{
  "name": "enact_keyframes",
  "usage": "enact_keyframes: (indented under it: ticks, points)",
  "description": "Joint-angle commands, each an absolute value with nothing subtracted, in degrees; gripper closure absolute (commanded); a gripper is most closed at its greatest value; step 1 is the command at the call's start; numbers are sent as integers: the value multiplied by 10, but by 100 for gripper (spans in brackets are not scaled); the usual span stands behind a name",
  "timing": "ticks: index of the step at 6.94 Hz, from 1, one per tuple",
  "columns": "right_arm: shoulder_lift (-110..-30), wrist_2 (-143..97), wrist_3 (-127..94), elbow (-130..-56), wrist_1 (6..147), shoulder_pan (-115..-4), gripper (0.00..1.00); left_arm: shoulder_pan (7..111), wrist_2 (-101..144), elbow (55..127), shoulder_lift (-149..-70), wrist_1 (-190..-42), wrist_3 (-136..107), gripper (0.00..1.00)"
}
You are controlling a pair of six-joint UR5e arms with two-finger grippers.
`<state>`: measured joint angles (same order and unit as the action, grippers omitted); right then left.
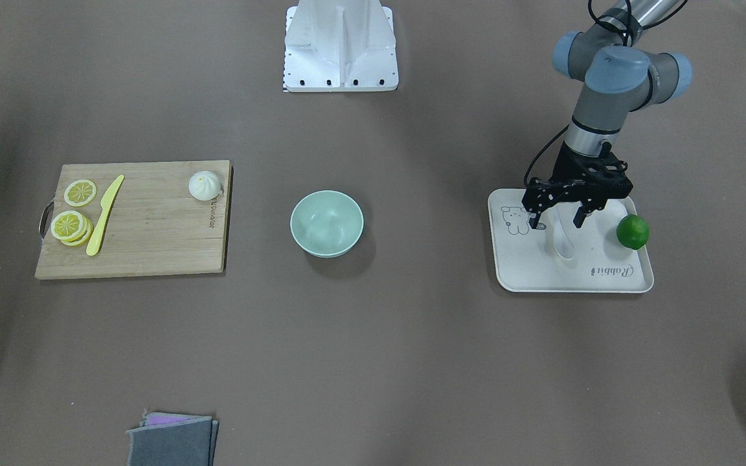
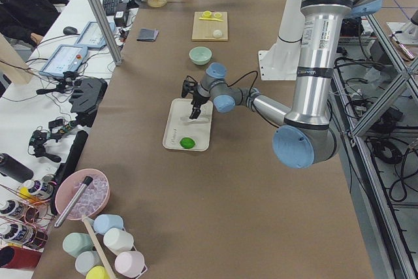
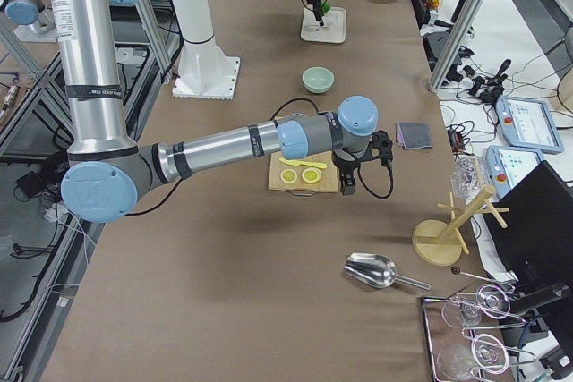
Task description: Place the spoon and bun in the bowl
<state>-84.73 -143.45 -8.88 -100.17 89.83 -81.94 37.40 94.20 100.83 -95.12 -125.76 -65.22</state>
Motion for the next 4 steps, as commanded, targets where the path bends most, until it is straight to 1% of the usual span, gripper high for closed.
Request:
enact_keyframes:
  ticks: [1,4]
  points:
    - [-847,-1435,-89,-1001,898,-819,0,370,941,1007,-923,-1294,-650,28]
    - [-845,-1435,-89,-1001,898,-819,0,363,941,996,-924,-1295,-650,30]
